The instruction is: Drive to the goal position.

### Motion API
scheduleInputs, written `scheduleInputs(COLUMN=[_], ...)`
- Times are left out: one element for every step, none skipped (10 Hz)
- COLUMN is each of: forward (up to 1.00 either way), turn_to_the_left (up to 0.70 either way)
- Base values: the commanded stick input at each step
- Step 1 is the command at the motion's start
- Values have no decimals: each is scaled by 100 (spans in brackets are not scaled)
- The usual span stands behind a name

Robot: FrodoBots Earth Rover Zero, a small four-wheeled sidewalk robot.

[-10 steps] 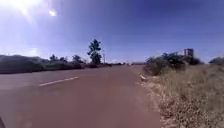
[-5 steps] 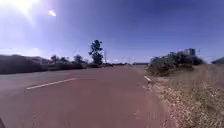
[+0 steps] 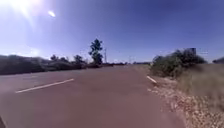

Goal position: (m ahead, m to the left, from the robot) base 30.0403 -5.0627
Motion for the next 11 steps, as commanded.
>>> scheduleInputs(forward=[100, 100, 100, 100, 100, 100, 100, 100, 100, 100, 100], turn_to_the_left=[0, -2, -18, 0, 0, 0, 0, 0, 0, 0, 0])
